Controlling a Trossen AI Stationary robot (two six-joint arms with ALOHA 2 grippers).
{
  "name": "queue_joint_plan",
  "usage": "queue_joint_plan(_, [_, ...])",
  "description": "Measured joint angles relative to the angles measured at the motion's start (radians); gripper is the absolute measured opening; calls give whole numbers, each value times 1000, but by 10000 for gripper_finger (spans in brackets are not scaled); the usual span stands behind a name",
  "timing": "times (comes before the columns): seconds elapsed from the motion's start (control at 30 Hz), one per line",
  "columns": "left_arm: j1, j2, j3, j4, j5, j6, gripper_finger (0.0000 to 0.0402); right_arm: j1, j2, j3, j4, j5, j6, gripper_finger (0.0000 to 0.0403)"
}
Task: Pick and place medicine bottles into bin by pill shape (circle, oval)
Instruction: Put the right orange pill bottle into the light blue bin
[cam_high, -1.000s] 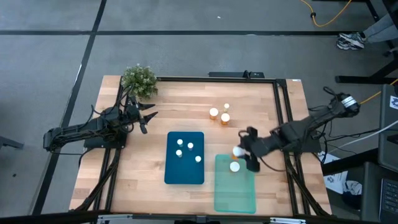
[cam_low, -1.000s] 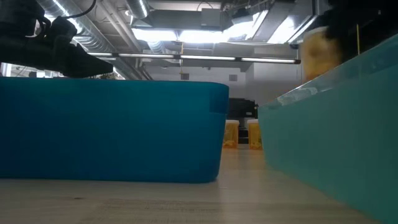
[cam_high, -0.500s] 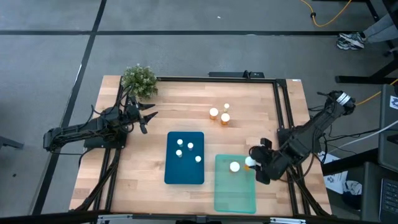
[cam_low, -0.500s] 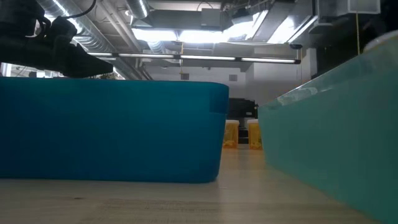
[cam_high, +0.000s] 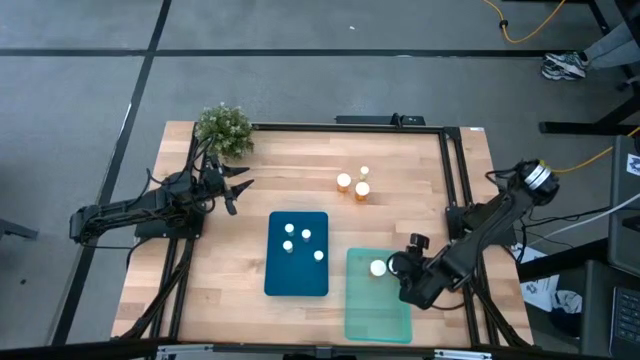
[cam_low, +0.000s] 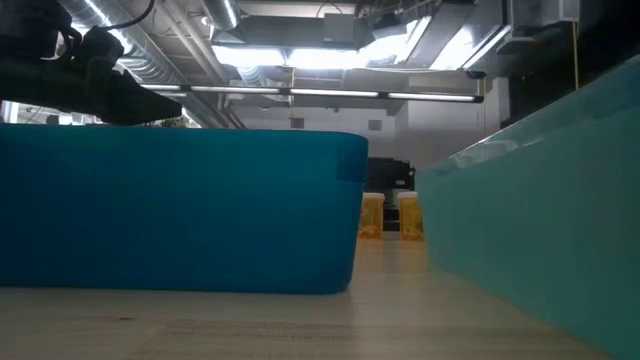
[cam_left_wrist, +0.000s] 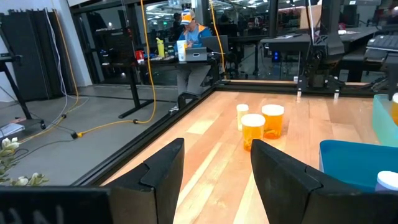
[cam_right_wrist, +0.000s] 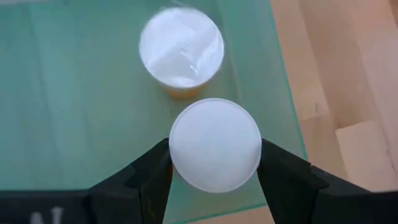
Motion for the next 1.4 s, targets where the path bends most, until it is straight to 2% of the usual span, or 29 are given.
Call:
queue_joint_plan(0.2, [0, 0, 0, 0, 0, 0, 177, -1, 16, 0, 3, 19, 4, 214])
queue_joint_plan(0.5, [0, 0, 0, 0, 0, 0, 177, -1, 15, 0, 2, 16, -1, 237])
queue_joint_plan(1.4, [0, 0, 0, 0, 0, 0, 177, -1, 15, 0, 8, 17, -4, 239])
